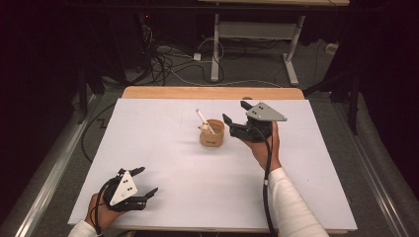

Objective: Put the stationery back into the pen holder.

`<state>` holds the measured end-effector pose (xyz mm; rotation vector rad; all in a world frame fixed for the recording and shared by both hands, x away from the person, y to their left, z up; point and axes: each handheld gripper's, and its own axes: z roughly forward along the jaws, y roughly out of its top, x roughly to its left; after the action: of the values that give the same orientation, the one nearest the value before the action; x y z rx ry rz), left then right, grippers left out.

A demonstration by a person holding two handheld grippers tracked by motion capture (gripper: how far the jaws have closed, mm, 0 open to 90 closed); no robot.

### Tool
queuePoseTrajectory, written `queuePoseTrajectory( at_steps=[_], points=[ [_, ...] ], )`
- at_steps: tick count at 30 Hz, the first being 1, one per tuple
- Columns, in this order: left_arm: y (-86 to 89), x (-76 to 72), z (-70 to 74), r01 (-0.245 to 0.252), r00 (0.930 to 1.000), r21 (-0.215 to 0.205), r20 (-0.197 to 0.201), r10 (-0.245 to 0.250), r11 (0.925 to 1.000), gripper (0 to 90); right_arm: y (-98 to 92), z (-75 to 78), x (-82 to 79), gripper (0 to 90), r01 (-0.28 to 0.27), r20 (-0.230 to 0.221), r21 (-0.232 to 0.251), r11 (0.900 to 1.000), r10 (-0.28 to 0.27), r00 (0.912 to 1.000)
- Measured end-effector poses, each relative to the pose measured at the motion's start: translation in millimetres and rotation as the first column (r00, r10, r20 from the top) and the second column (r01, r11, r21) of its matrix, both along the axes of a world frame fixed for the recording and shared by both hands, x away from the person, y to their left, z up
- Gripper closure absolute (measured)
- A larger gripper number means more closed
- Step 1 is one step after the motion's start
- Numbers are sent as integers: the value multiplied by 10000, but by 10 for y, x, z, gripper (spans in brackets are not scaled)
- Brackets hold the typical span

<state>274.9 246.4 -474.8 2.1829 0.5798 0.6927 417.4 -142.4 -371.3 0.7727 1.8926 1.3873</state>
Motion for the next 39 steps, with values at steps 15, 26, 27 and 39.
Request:
queuePoseTrajectory(
  at_steps=[15,26,27,39],
  points=[
    [5,0,8,-47,10000,15,41,47,10000,223,-92,34,-239,225,147,364,-753,9971,-120,9993],
    [-3,-1,6,-56,10000,18,55,56,10000,223,-242,-4,-390,225,152,296,-1207,9926,-118,9995],
    [-8,-1,3,-74,10000,-27,57,74,10000,223,-254,-8,-404,225,162,309,-1274,9917,-123,9994],
    [-16,-3,-2,-41,10000,11,36,41,10000,223,-393,-79,-583,224,38,255,-1539,9881,2,9997]
  ],
)
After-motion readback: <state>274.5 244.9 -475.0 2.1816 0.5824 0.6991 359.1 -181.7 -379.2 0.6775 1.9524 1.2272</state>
